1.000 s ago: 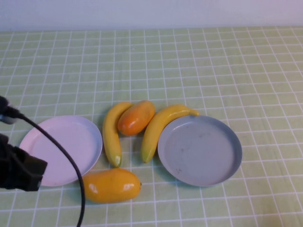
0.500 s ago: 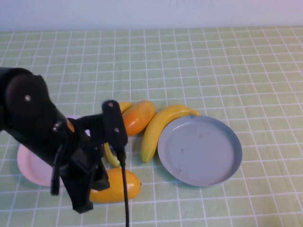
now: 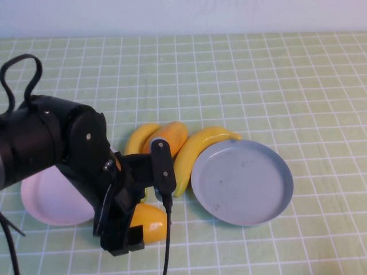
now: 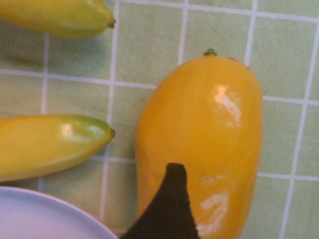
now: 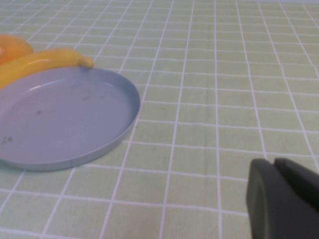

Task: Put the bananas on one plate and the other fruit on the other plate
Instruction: Put one type of fruit in the left plate

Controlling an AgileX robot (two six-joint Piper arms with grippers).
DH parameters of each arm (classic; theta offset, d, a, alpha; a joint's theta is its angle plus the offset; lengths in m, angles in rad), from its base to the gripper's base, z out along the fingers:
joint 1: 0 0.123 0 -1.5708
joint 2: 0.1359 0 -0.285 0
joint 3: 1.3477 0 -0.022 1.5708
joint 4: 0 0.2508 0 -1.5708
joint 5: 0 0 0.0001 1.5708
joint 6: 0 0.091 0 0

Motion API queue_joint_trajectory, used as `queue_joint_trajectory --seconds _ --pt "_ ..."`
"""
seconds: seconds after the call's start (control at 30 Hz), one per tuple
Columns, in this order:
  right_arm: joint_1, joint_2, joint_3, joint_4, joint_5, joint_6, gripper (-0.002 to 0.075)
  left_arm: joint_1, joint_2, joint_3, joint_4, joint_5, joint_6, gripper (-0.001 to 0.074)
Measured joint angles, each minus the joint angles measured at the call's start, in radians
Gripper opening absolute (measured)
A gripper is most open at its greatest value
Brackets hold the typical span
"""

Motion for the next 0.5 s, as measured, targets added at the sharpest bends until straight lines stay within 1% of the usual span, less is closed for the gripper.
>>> queue_joint_trajectory --seconds 0.37,0.43,0.5 --pt "0.000 0.000 0.000 0.002 0.000 0.000 -0.0015 0.000 0.122 -0.008 0.045 -0.051 0.004 0.0618" --pt "0.000 0.000 0.000 0.002 0.000 0.000 -0.0015 0.000 0.140 -0.008 0.045 -0.057 0.004 0.0595" --pt "0.000 0.000 0.000 0.002 0.000 0.000 -0.0015 0.000 0.148 -0.008 0.045 -0.057 -0.003 0.0551"
